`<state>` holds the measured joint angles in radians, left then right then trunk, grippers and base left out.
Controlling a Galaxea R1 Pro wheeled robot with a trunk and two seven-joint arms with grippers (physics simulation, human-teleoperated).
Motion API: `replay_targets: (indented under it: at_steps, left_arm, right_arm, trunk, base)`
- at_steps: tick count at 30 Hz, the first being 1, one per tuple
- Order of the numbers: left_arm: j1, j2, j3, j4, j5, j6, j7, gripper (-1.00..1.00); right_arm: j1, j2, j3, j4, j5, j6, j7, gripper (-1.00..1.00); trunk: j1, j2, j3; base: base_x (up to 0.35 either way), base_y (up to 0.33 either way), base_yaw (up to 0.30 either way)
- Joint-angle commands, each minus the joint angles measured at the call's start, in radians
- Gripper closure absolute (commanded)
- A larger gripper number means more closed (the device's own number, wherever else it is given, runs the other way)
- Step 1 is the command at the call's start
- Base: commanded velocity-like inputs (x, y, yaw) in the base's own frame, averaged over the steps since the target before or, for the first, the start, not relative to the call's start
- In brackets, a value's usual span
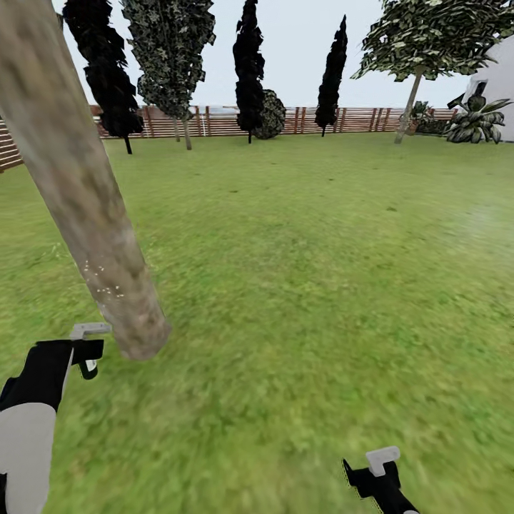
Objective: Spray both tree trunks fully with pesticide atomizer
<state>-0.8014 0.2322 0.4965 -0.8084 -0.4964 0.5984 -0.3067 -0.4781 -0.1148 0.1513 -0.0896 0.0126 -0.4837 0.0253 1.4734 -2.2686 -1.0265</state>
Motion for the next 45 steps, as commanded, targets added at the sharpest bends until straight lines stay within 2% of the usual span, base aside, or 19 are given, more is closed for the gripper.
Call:
replay_targets:
  at_steps: [1,5,8,11,13,15,16,18,21,25,33,39,45]
  left_arm:
    - [-0.001,-0.001,0.004,-0.004,-0.011,0.003,-0.009,1.0]
    - [0.004,0.009,0.012,-0.001,-0.013,0.003,-0.008,1.0]
    - [0.038,0.008,0.012,0.002,-0.012,-0.004,-0.007,1.0]
    - [0.044,0.003,0.012,0.046,-0.009,-0.012,-0.006,1.0]
    - [0.045,0.002,0.013,0.089,-0.009,-0.073,-0.001,1.0]
    - [0.045,-0.006,0.015,0.142,-0.004,-0.156,0.052,1.0]
    - [0.045,-0.017,0.016,0.179,0.013,-0.191,0.084,1.0]
    - [0.045,-0.023,0.016,0.2,0.046,-0.217,0.118,1.0]
    - [0.045,-0.025,0.015,0.205,0.088,-0.226,0.181,1.0]
    - [0.045,-0.034,0.013,0.211,0.116,-0.227,0.234,1.0]
    - [0.045,-0.05,0.009,0.213,0.112,-0.235,0.239,1.0]
    - [0.045,-0.05,0.008,0.213,0.112,-0.234,0.239,1.0]
    - [0.045,-0.049,0.01,0.212,0.11,-0.233,0.24,1.0]
  right_arm:
    - [-0.001,0.0,0.001,0.001,0.001,-0.003,0.003,-1.0]
    - [-0.001,0.0,0.001,0.001,0.0,-0.003,0.004,-1.0]
    - [-0.001,0.001,0.001,0.001,0.001,-0.003,0.004,-1.0]
    - [-0.001,0.001,0.002,0.001,0.001,-0.003,0.005,-1.0]
    - [-0.001,0.001,0.002,0.001,0.001,-0.003,0.005,-1.0]
    - [-0.001,0.001,0.002,0.001,0.001,-0.003,0.005,-1.0]
    - [-0.001,0.001,0.002,0.001,0.001,-0.003,0.005,-1.0]
    - [-0.001,0.001,0.002,0.001,0.001,-0.003,0.005,-1.0]
    - [-0.001,0.002,0.002,0.001,0.001,-0.003,0.005,-1.0]
    - [-0.001,0.001,0.002,0.001,0.001,-0.004,0.004,-1.0]
    - [-0.001,0.001,0.002,0.001,0.002,-0.003,0.003,-1.0]
    - [-0.001,0.001,0.002,0.001,0.001,-0.003,0.004,-1.0]
    - [-0.001,0.001,0.002,0.001,0.001,-0.003,0.004,-1.0]
  trunk:
    - [0.0,0.0,-0.001]
    - [0.0,0.0,-0.001]
    - [0.0,0.0,-0.001]
    - [0.0,0.0,-0.001]
    - [0.0,0.0,-0.001]
    - [0.0,0.0,-0.001]
    - [0.0,0.0,-0.001]
    - [0.0,0.0,-0.001]
    - [0.0,0.0,-0.001]
    - [0.0,0.0,-0.001]
    - [0.0,0.0,-0.001]
    - [0.0,0.0,-0.001]
    - [0.0,0.0,-0.001]
  base:
    - [0.141,-0.271,0.0]
    - [0.124,-0.271,0.0]
    - [0.019,-0.271,0.035]
    - [0.012,-0.271,0.225]
    - [0.085,-0.27,0.273]
    - [0.147,-0.254,0.277]
    - [0.17,-0.244,0.278]
    - [0.183,-0.237,0.278]
    - [0.204,-0.222,0.272]
    - [0.224,-0.202,0.114]
    - [0.232,-0.189,0.003]
    - [0.177,-0.226,0.006]
    - [0.149,-0.239,0.236]
